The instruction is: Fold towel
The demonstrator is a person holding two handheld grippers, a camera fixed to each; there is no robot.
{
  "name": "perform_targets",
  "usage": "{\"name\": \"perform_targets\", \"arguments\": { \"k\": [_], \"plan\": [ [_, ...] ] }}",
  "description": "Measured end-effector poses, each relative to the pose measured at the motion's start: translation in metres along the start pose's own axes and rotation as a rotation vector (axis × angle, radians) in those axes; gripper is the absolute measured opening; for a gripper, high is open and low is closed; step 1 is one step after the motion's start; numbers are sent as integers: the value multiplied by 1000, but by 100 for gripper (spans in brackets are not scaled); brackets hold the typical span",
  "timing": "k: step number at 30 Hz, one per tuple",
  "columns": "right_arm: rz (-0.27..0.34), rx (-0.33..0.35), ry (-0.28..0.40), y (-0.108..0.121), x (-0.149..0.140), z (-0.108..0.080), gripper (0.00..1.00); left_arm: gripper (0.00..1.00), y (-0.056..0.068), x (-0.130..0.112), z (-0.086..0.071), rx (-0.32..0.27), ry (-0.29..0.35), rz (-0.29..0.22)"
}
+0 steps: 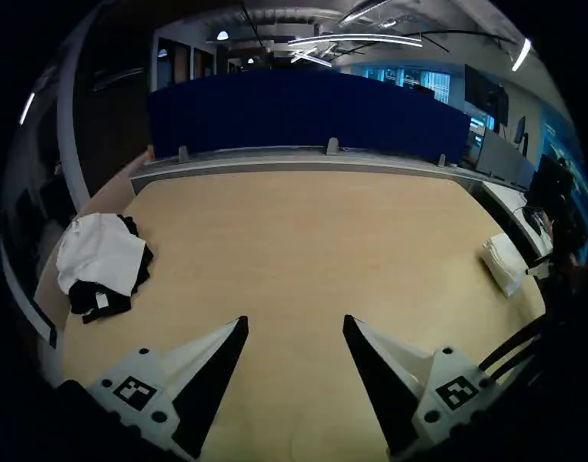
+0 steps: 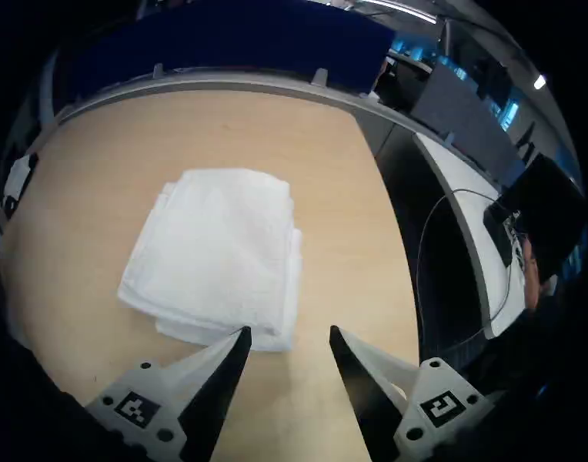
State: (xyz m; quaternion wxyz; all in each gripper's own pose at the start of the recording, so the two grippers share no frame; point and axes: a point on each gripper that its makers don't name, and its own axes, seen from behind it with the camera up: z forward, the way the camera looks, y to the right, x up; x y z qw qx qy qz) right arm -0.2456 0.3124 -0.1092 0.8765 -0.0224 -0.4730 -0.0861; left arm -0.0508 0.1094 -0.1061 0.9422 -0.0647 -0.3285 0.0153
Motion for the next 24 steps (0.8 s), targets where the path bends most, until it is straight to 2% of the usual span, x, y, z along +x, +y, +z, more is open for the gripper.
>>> {"name": "perform_targets", "arguments": {
  "k": [3, 5, 9, 12, 18, 24],
  "plan": [
    [3, -5, 20, -3, 6, -4, 95, 91, -1, 1, 0, -3, 5, -6],
    [4, -14, 31, -5, 9, -7, 100, 91, -3, 2, 0, -3, 10, -9],
    [6, -25, 66, -9, 21, -10, 100, 91, -6, 5, 0, -7, 19, -16],
    [14, -39, 122, -12, 37, -16, 100, 91, -8, 7, -1, -8, 24, -19],
    [82, -78, 279, -15, 79, -34, 100, 91, -13, 12, -1, -13, 40, -20],
    [187, -87, 498, -20, 134, -67, 100, 91, -18, 22, -1, -15, 70, -22]
  ]
}}
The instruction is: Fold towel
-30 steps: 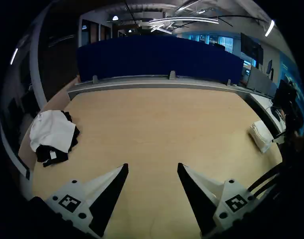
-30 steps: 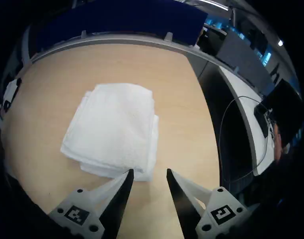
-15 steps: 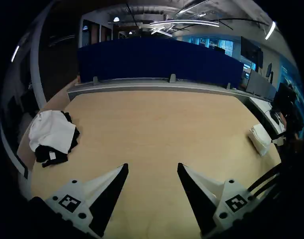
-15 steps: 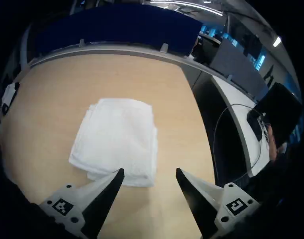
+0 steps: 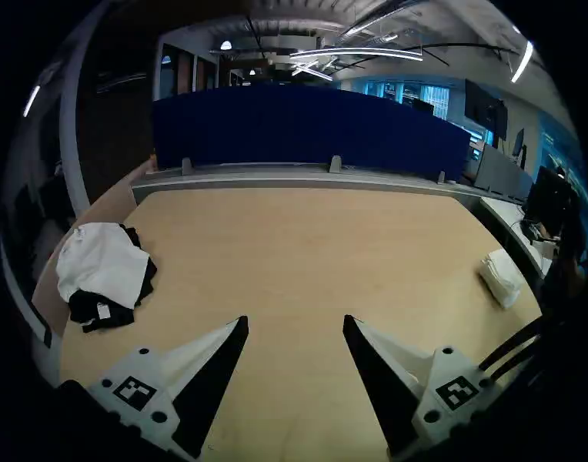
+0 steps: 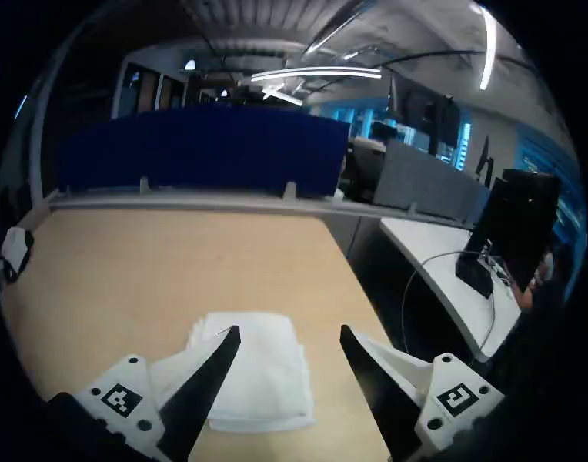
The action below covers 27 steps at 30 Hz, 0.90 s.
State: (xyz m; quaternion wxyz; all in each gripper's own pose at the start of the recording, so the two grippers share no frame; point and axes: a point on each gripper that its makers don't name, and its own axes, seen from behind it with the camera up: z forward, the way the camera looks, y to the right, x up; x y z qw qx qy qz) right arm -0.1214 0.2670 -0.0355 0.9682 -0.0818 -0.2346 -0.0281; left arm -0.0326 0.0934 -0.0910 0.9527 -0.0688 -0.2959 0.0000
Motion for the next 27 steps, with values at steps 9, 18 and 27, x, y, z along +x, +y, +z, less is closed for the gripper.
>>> {"name": "perform_targets", "arguments": {
  "k": [9, 18, 27],
  "plan": [
    [72, 22, 189, -23, 63, -14, 100, 91, -7, 18, 3, 2, 49, -7],
    [26, 57, 254, -69, 97, -25, 100, 91, -19, 53, 4, 28, 152, -4],
    [10, 121, 281, -130, 118, -33, 100, 91, -33, 84, 3, 53, 242, 9]
  ]
}}
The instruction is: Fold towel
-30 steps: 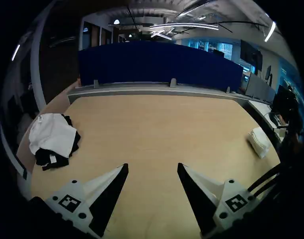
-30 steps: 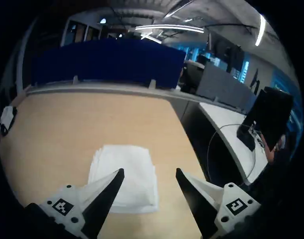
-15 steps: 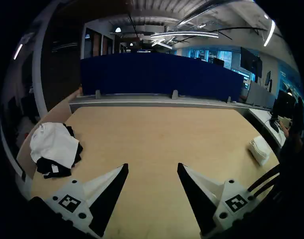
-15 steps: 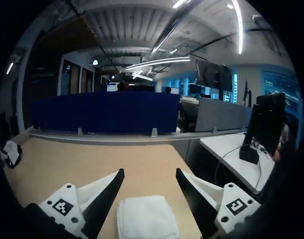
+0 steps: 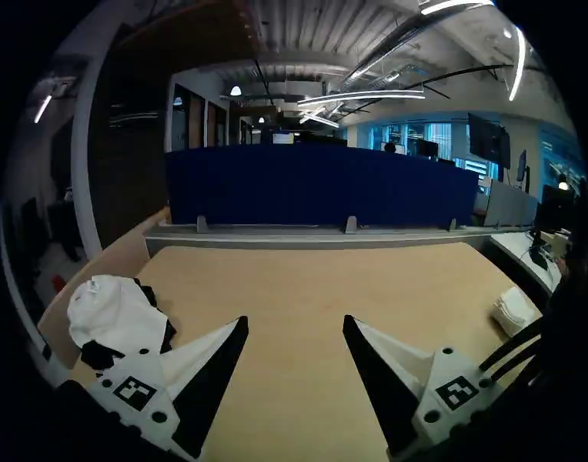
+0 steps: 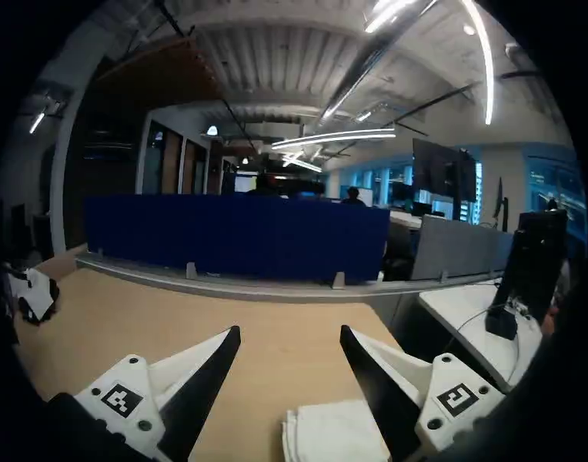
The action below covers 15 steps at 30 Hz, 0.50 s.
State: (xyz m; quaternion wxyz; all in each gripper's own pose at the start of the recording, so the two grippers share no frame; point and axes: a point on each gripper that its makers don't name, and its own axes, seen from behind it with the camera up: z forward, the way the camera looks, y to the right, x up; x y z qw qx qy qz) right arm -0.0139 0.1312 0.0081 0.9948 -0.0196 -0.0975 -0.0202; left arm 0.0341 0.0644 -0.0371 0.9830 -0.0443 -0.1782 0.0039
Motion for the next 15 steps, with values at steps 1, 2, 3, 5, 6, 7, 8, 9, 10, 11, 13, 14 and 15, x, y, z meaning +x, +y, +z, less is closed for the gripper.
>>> {"name": "perform_targets", "arguments": {
  "k": [1, 2, 3, 5, 6, 7, 8, 9, 10, 11, 13, 14, 15],
  "plan": [
    [2, 5, 6, -7, 2, 0, 100, 91, -1, 3, 0, 3, 8, 2],
    [5, 12, 12, -14, 5, 0, 100, 91, -3, 7, 1, 6, 17, 4],
    [7, 16, 18, -21, 8, 0, 100, 91, -4, 10, 1, 8, 26, 6],
    [12, 23, 32, -33, 13, 0, 100, 91, -7, 17, 1, 12, 48, 7],
    [15, 27, 39, -39, 16, 0, 100, 91, -8, 21, 1, 13, 58, 7],
    [17, 30, 45, -44, 18, -1, 100, 91, -9, 24, 1, 13, 69, 7],
    [19, 33, 51, -50, 21, -1, 100, 91, -9, 28, 0, 13, 81, 7],
    [22, 36, 57, -56, 23, -1, 100, 91, -10, 31, 0, 13, 91, 6],
    [26, 37, 63, -61, 25, -1, 100, 91, -10, 34, 0, 14, 100, 3],
    [30, 39, 69, -66, 28, -1, 100, 91, -11, 37, -1, 15, 110, 0],
    [34, 51, 77, -78, 31, 0, 100, 91, -12, 41, -1, 13, 123, -5],
    [36, 61, 80, -85, 32, 0, 100, 91, -12, 42, -1, 12, 130, -8],
    [37, 67, 81, -90, 33, 0, 100, 91, -12, 44, -1, 11, 135, -11]
  ]
}}
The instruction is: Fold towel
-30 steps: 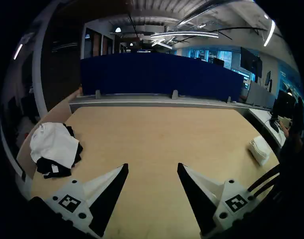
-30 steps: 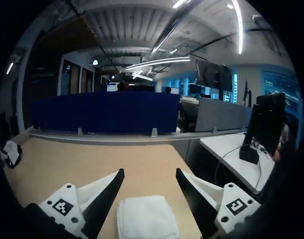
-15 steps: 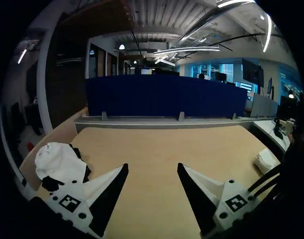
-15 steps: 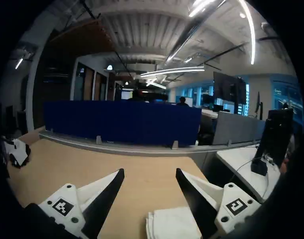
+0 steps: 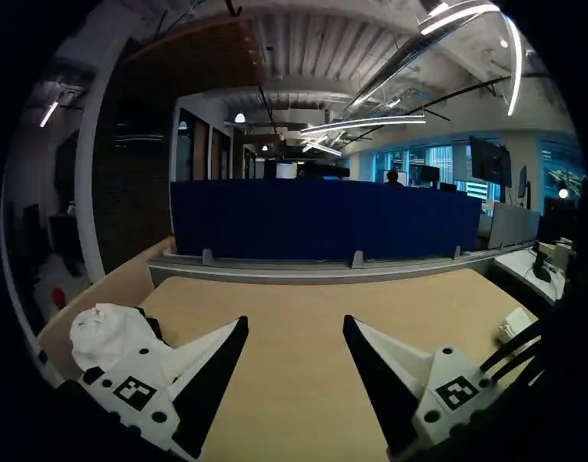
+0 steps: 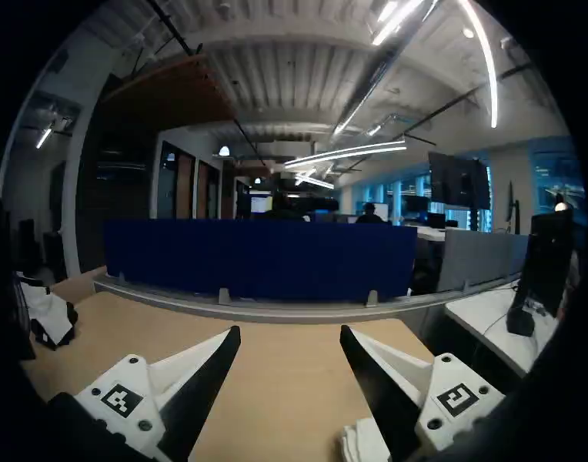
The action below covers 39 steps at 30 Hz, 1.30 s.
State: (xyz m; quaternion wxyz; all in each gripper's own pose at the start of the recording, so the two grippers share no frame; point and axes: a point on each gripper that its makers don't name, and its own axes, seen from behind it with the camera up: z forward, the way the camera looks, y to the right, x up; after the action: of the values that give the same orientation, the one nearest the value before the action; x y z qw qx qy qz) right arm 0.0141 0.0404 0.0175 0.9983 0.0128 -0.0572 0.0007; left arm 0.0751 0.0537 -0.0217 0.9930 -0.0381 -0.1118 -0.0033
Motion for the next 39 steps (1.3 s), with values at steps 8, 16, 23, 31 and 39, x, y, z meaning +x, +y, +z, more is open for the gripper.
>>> {"name": "perform_targets", "arguments": {
  "k": [8, 16, 23, 31, 39],
  "plan": [
    [-1, 14, -6, -23, -1, 5, 100, 91, -6, 2, 3, 3, 26, -7],
    [-5, 24, 6, -44, 6, 7, 100, 91, -9, 6, 2, 7, 62, 11],
    [-1, 25, 12, -60, 5, 11, 100, 92, -11, -1, 1, 17, 85, 6],
    [2, 29, 12, -78, 11, 13, 100, 91, -5, -9, 11, 17, 114, 46],
    [25, 48, 3, -100, 13, 13, 100, 91, -10, -23, 24, 38, 142, 91]
  ]
}}
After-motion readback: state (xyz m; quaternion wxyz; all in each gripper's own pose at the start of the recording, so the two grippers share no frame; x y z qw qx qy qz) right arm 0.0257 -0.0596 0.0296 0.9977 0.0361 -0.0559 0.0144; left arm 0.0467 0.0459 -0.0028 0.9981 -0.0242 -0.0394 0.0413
